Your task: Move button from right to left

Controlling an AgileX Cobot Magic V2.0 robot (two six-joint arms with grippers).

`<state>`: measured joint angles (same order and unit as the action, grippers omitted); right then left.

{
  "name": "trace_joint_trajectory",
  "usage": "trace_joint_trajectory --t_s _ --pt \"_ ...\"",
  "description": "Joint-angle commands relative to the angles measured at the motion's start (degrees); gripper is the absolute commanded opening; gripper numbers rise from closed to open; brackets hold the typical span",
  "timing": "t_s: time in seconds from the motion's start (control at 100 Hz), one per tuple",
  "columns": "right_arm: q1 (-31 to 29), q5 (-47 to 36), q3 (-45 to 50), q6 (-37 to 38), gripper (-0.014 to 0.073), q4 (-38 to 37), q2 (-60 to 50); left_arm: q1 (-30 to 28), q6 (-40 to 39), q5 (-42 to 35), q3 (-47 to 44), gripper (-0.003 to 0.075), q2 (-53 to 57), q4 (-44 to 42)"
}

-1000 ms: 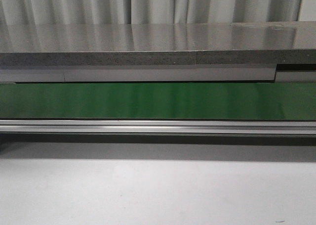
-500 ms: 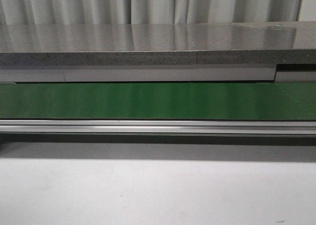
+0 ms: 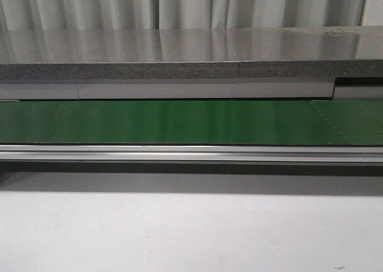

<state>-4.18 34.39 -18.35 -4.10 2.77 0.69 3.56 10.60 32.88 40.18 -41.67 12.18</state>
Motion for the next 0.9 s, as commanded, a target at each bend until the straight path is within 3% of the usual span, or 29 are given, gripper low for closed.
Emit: trace_joint_trajectory --t_s 0.0,0.39,0.61,0.72,0.8,0.89 --pt "0.1 -4.3 -1.3 -0.1 -0.0067 0.0 0.8 0.4 0.1 -5.8 -1.7 -0.0020 3.5 1.0" --pt "0.1 -4.3 -1.3 -0.1 -0.0067 0.0 0.8 0.4 0.1 -12.4 -15.3 -0.0020 20.0 1.0" --pt "0.1 -4.3 -1.3 -0.1 -0.0067 0.0 0.8 0.4 -1.0 -26.2 -25.2 -0.0020 28.6 -1.8" --pt "0.1 -4.3 -1.3 -0.1 -0.0067 0.0 0.8 0.4 -5.7 -31.2 -30.6 -0.0020 32.5 -6.0" --pt "0.1 -4.3 -1.3 -0.1 -0.0067 0.0 0.8 0.4 -11.6 -31.0 -33.8 -0.0020 35.7 -8.5" --pt "0.1 -4.3 -1.3 -0.1 -0.0067 0.0 0.8 0.4 -12.1 -31.0 -37.3 -0.0020 39.2 -8.5"
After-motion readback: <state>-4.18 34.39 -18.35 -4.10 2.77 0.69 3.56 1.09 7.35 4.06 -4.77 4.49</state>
